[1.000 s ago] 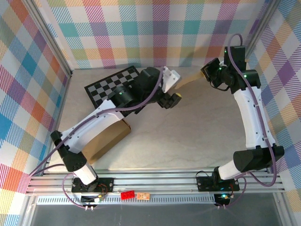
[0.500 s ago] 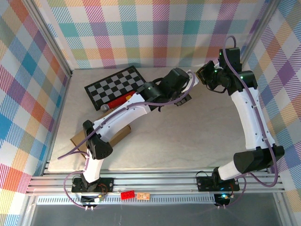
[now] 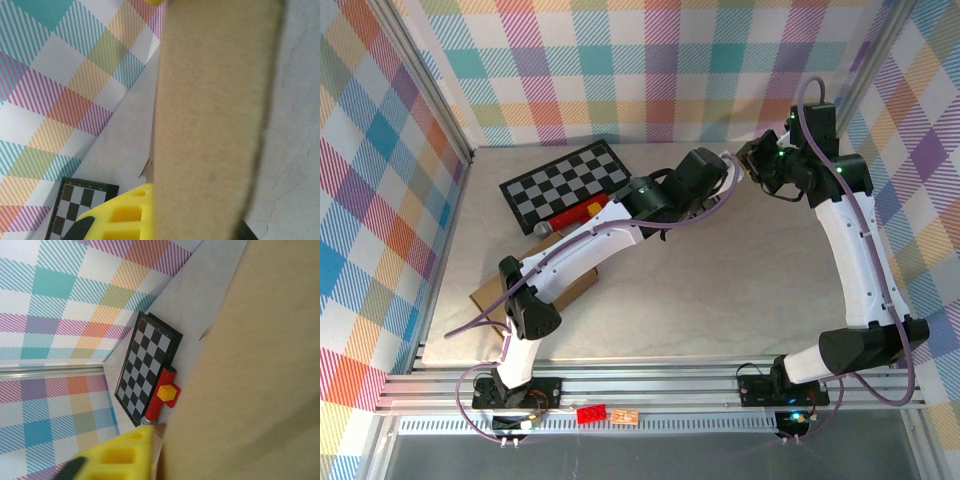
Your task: Fold the paper box
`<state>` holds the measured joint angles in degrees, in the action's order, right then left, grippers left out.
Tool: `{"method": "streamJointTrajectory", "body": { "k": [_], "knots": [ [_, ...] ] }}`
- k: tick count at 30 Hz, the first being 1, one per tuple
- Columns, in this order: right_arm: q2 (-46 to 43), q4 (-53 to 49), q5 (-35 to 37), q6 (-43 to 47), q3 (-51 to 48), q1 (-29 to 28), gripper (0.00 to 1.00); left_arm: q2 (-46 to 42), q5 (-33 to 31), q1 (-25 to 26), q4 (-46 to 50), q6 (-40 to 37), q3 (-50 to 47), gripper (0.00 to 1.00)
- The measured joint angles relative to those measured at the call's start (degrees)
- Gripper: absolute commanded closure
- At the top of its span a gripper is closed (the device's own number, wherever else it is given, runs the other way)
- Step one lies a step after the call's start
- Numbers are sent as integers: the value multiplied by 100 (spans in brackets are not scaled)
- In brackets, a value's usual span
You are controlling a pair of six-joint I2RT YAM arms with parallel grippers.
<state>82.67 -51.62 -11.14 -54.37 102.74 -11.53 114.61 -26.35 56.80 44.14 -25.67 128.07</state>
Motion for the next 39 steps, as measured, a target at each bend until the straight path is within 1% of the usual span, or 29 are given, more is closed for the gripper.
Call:
{"method": "streamJointTrajectory", "body": {
  "k": [1, 2, 5, 6, 9, 15, 18, 21, 29, 35, 39],
  "knots": [
    [0, -11, -76, 26, 46, 20, 42, -50, 70, -33, -44, 57, -116, 100],
    [15, -50, -138, 48, 164, 37, 37, -105, 168, -70, -87, 125, -236, 100],
    [107, -229, -219, 90, 787, 142, 29, -326, 444, -201, -177, 367, -553, 100],
    [133, -249, -232, 61, 1003, 216, 23, -428, 511, -262, -221, 420, -651, 100],
    [201, -289, -247, -142, 1622, 658, 17, -863, 662, -457, -387, 557, -1025, 100],
    [483, -459, -310, -785, 2138, 1668, 21, -1869, 811, -723, -726, 680, -1773, 100],
    [739, -540, -494, -1123, 2072, 2072, 21, -2304, 859, -745, -938, 675, -2221, 100],
    [994, -389, -896, -1552, 1685, 2396, 22, -2621, 920, -745, -1121, 636, -2647, 100],
    [1937, 31, -1823, -2291, 1530, 2776, 19, -3084, 938, -745, -1335, 481, -3495, 100],
    [2210, 726, -2529, -2959, 1130, 2815, 19, -3335, 968, -745, -1451, 472, -3729, 100],
    [2564, 1187, -2863, -3399, 1097, 2809, 19, -3436, 1027, -745, -1464, 463, -3773, 100]
  ]
}}
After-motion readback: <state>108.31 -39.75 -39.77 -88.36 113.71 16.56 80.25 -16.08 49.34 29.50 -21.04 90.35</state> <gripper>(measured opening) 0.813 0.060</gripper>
